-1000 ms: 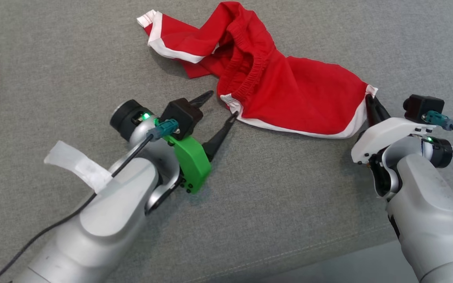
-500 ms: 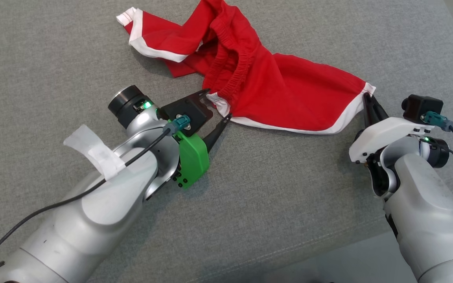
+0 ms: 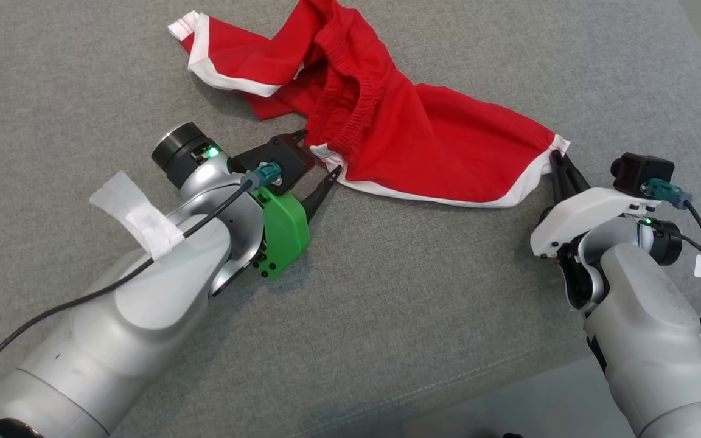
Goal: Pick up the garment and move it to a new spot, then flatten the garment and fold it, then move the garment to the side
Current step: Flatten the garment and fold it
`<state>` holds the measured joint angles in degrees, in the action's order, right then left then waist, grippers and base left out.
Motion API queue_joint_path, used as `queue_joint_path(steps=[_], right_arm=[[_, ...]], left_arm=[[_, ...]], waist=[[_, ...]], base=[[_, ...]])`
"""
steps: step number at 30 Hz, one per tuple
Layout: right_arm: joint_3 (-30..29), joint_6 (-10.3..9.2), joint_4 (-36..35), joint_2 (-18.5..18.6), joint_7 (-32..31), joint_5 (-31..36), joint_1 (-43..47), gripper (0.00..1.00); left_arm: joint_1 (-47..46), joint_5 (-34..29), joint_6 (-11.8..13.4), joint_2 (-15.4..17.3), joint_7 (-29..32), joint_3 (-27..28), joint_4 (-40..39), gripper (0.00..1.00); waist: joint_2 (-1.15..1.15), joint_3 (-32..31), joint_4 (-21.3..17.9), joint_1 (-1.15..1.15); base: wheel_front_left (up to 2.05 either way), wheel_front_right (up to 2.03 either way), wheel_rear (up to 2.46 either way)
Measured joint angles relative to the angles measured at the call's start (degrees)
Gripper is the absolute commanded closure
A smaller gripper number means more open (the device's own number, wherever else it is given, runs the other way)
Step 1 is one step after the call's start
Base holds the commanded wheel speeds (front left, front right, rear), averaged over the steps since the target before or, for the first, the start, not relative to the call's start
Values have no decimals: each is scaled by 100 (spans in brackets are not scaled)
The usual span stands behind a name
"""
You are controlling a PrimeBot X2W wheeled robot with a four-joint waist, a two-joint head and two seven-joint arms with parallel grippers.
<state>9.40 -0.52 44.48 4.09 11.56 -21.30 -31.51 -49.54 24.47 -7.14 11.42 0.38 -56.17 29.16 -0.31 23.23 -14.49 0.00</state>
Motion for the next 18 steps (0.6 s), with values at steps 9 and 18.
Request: queue_joint_path(steps=[9,18], right_arm=[[5,52,69,-41,52,-59,-1,100],[7,53,129,-54,102,-107,-4,100]], left_arm=[[-209,43,-23,16,-53,-187,166,11],[-234,207,-40,-4,-120,-397,321,100]], waist=[[0,53,-68,0],[0,65,-93,0]], base=[[0,0,0],[0,0,0]])
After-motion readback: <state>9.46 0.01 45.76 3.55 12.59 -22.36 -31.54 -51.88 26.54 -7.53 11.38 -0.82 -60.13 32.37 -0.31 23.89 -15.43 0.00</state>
